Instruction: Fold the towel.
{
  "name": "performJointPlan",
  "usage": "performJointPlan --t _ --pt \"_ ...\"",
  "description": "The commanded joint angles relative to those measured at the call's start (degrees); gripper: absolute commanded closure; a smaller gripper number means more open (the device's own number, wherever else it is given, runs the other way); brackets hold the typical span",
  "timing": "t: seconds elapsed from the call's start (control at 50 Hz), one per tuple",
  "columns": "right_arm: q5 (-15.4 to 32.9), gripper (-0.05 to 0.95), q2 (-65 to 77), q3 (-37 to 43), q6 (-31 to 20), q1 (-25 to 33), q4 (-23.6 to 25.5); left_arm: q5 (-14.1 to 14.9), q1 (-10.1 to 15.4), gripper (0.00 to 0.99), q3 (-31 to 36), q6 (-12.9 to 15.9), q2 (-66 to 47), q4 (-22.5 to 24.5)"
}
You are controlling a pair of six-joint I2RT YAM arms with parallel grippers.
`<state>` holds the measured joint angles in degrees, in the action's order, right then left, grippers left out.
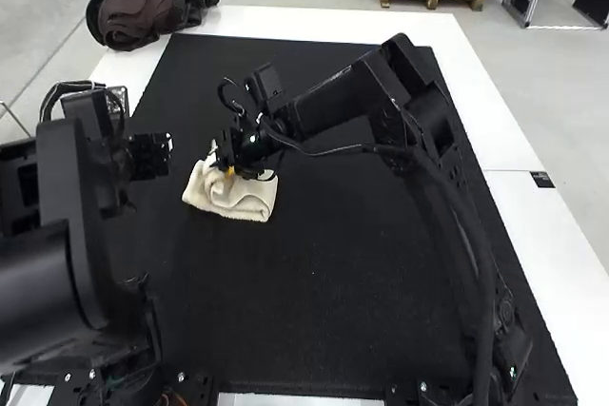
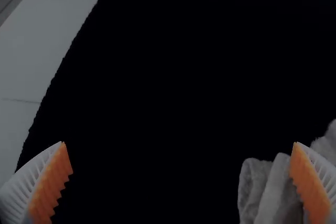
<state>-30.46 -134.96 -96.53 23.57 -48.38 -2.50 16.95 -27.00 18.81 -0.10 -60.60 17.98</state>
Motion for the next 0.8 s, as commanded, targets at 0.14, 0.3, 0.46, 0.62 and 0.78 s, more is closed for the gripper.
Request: performJointPlan --t 0.14,0.3,0.46,0.62,0.78 --pt "-1.5 0.01 2.5 -5.1 0.3 -0.1 -0.4 0.6 -0.2 0.031 -1.8 -0.4 3.6 -0.4" --pt "-1.4 0.0 4.7 -4.7 0.2 0.6 0.3 0.6 -0.2 0.031 -2.5 -0.5 4.7 -0.7" --pt "-1.4 0.05 8.2 -2.9 -0.3 2.9 1.3 0.6 -0.1 0.031 -2.6 -0.5 5.5 -1.0" --pt "-2.0 0.92 11.6 2.5 -1.2 5.3 0.8 0.5 -0.1 0.031 -2.6 -0.5 5.6 -0.4" --pt "-3.8 0.92 12.3 8.3 -2.0 5.4 0.2 0.5 -0.1 0.031 -2.5 -0.5 5.6 -0.3"
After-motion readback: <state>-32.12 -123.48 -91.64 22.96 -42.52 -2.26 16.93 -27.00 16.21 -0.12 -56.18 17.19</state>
